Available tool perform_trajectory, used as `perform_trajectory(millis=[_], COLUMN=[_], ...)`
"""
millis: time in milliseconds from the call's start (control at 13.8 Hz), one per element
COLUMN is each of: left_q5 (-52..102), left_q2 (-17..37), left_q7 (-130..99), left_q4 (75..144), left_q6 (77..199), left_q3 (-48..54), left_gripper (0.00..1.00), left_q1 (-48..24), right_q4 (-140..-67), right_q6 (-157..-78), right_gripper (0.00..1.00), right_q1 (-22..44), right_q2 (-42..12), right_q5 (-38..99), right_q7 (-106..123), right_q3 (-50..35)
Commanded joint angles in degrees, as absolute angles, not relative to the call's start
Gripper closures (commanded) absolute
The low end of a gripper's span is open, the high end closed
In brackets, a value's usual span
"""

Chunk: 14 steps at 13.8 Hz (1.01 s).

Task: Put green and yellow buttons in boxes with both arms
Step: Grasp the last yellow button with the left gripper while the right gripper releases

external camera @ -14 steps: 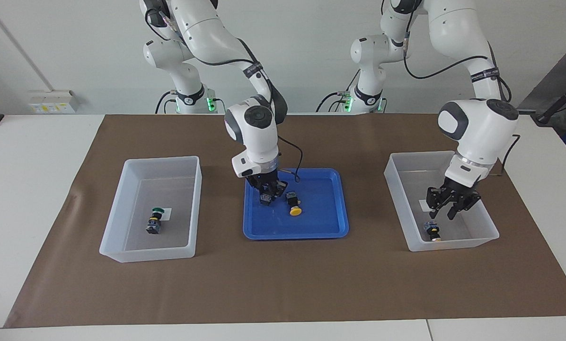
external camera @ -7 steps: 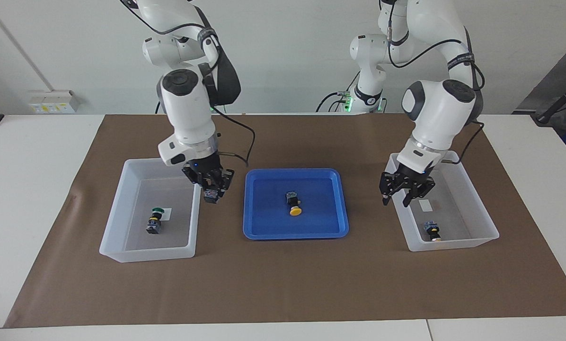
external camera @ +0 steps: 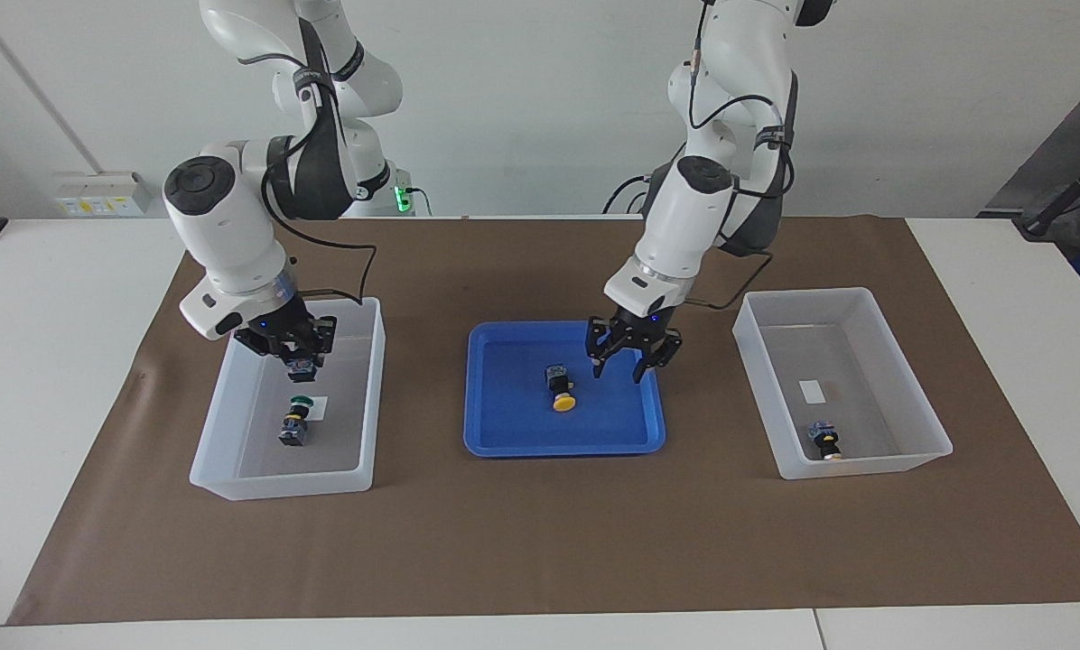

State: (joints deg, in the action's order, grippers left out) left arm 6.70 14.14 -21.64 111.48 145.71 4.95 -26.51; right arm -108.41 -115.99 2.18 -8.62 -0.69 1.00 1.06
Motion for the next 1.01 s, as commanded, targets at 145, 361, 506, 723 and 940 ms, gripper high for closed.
perform_trajectory(millis=[145, 361, 506, 723, 940], left_q5=[6.59, 6.59, 6.59, 6.59, 6.59], left_q2=[19.85, 20.91, 21.44, 21.01, 20.48], left_q7=[-30.49, -30.67, -31.11, -36.10, -37.27], left_q4=[113.02, 114.43, 115.83, 118.39, 117.78], left_q6=[154.15, 154.77, 156.26, 157.15, 156.45], left_q3=[3.87, 3.87, 3.95, 3.95, 3.69], left_gripper=[0.00, 0.00, 0.10, 0.78, 1.00], left_q1=[-33.39, -34.54, -34.63, -36.30, -36.22], right_q4=[-121.18, -123.84, -123.84, -123.49, -119.64], right_q6=[-126.17, -134.29, -134.38, -134.30, -133.07], right_gripper=[1.00, 1.00, 0.69, 0.00, 0.00], right_q1=[0.18, 0.26, 0.35, 0.35, 0.70], right_q2=[-5.71, -8.25, -8.61, -8.70, -8.09], right_q5=[-0.18, -0.09, 0.17, 0.26, 0.26], right_q7=[5.62, 5.45, 5.19, 4.22, 2.38], right_q3=[0.18, 0.18, 0.18, 0.18, 0.26])
